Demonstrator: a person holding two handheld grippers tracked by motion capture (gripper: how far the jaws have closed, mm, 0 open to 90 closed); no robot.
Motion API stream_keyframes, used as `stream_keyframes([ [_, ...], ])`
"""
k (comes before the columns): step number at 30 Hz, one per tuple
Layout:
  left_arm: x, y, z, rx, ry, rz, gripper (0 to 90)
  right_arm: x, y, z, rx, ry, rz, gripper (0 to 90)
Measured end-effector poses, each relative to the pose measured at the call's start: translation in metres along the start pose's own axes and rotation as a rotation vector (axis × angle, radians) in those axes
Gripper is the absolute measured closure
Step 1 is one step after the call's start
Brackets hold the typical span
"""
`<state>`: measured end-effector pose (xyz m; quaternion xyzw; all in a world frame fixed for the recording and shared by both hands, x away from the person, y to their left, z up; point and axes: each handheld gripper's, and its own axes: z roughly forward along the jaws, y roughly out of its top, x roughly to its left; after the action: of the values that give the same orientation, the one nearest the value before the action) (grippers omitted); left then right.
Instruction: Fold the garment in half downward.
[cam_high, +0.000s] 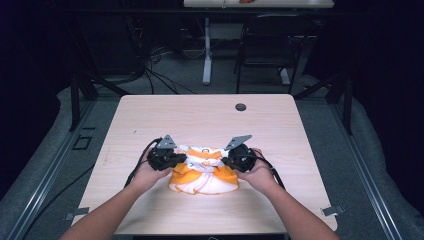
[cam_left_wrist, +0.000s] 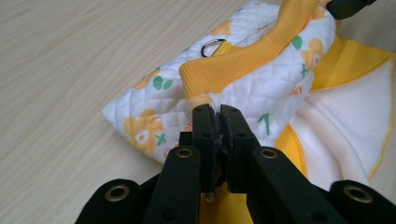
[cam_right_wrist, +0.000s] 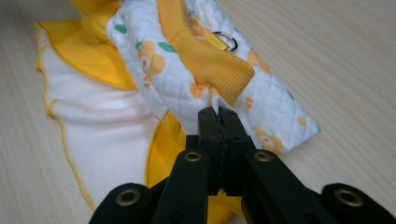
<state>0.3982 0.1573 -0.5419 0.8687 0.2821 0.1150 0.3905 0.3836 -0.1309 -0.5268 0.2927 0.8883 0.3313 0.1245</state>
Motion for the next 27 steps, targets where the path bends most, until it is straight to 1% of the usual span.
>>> stream_keyframes([
  [3,-0.003,-0.004,-0.002,-0.013,-0.007,0.008,85.1,0.004,-0.006,0.000,-0.005,0.004,-0.006,89.1],
  [5,-0.005,-0.008,-0.004,-0.029,-0.017,0.006,84.8,0.006,-0.010,0.000,-0.014,0.004,-0.003,89.1],
  [9,-0.008,-0.016,-0.006,-0.039,-0.045,-0.015,83.6,0.010,-0.016,-0.001,-0.025,0.018,-0.004,88.5],
  [12,-0.009,-0.017,-0.009,-0.040,-0.050,-0.025,82.2,0.012,-0.018,-0.003,-0.035,0.019,0.005,86.4],
  [15,-0.011,-0.017,-0.011,-0.035,-0.057,-0.016,82.0,0.012,-0.017,-0.006,-0.037,0.028,0.009,86.3],
  [16,-0.013,-0.017,-0.012,-0.032,-0.057,-0.011,82.1,0.013,-0.017,-0.007,-0.038,0.023,0.006,87.1],
  [18,-0.016,-0.020,-0.012,-0.031,-0.066,-0.006,82.0,0.015,-0.019,-0.007,-0.032,0.022,-0.008,87.8],
  [21,-0.020,-0.024,-0.013,-0.026,-0.070,0.008,81.1,0.017,-0.023,-0.007,-0.029,0.027,-0.005,87.9],
  [24,-0.023,-0.026,-0.016,-0.029,-0.071,0.008,79.6,0.020,-0.028,-0.007,-0.030,0.037,0.005,85.0],
  [26,-0.022,-0.024,-0.019,-0.032,-0.072,0.007,78.1,0.020,-0.029,-0.011,-0.037,0.033,0.002,82.8],
  [27,-0.020,-0.022,-0.020,-0.034,-0.070,0.001,77.2,0.020,-0.028,-0.013,-0.048,0.030,0.010,81.8],
])
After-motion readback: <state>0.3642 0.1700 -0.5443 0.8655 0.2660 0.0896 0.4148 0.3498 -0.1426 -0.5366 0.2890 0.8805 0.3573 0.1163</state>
